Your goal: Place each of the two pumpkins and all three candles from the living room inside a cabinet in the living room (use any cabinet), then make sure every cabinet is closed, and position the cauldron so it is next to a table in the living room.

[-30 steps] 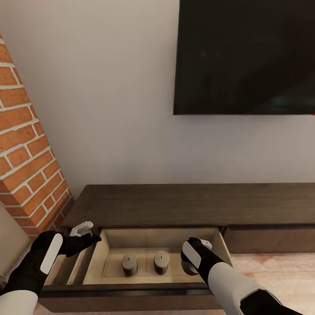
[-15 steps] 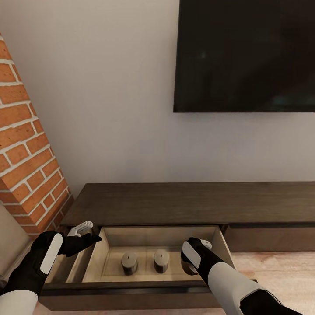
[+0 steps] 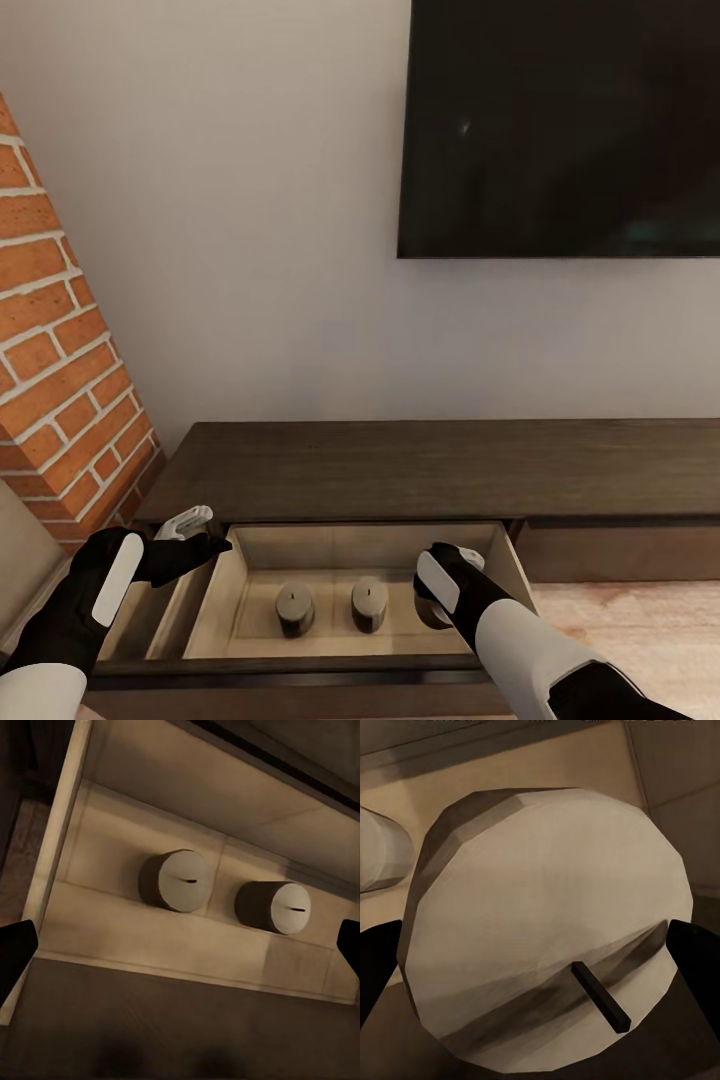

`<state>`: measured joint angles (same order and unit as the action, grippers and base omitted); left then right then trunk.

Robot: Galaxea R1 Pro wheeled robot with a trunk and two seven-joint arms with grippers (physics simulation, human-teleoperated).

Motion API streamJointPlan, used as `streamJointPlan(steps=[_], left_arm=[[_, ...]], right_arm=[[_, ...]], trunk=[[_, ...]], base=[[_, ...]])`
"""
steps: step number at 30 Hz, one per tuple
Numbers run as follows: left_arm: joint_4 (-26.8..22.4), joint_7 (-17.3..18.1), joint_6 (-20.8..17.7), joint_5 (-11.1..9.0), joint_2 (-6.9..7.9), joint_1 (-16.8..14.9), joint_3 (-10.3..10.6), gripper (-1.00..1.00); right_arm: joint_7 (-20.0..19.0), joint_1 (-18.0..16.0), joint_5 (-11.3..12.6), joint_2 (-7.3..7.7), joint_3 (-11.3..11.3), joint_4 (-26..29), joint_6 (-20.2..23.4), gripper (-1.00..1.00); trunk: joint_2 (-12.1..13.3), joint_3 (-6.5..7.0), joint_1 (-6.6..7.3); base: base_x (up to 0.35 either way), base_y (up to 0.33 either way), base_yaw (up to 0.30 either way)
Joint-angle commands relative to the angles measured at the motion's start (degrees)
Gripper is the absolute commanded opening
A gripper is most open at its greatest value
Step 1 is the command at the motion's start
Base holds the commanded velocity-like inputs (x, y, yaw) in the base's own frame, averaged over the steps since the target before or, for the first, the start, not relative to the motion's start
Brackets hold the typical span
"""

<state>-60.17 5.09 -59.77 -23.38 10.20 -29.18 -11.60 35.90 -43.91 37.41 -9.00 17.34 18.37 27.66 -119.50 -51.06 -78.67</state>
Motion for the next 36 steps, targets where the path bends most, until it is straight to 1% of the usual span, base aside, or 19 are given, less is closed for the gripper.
streamJointPlan(steps=[1,3,15,24,29,34,36], left_arm=[[0.0,0.0,0.0,0.0,0.00,0.0,0.0,1.00],[0.0,0.0,0.0,-0.1,0.00,0.0,0.0,1.00],[-1.7,0.0,0.0,-0.1,-0.03,0.0,0.0,1.00],[-1.7,0.0,-0.1,-0.1,-0.01,0.0,0.0,1.00],[-1.7,0.0,-0.1,-0.1,0.00,0.0,0.0,1.00],[-1.8,0.0,-0.1,-0.1,0.00,0.0,0.0,1.00],[-1.8,0.0,-0.1,-0.1,0.00,0.0,-0.1,1.00]], right_arm=[[0.0,0.0,0.1,0.01,0.0,0.0,0.0,-1.00],[-0.1,0.0,0.1,0.07,0.0,0.0,0.0,-1.00],[-0.1,0.0,0.1,0.15,0.1,-0.1,-0.3,-1.00],[-0.1,0.1,0.0,0.05,0.1,-0.1,-0.4,-1.00],[-0.1,0.1,0.0,0.04,0.1,-0.1,-0.4,-1.00],[-0.1,0.1,0.0,0.04,0.1,-0.1,-0.4,-1.00],[-0.1,0.1,0.0,0.04,0.1,-0.1,-0.4,-1.00]], trunk=[[0.0,0.00,0.00],[0.0,0.00,0.00],[-4.8,-2.15,-2.64],[-4.8,-2.15,-2.64],[-4.8,-2.15,-2.64],[-4.8,-2.15,-2.64],[-5.6,-2.51,-3.07]], base=[[0.001,0.000,0.000],[0.000,0.000,0.000],[0.000,0.000,0.000],[0.000,0.000,0.000],[0.187,0.000,0.000],[0.044,0.000,0.000],[0.006,0.000,0.000]])
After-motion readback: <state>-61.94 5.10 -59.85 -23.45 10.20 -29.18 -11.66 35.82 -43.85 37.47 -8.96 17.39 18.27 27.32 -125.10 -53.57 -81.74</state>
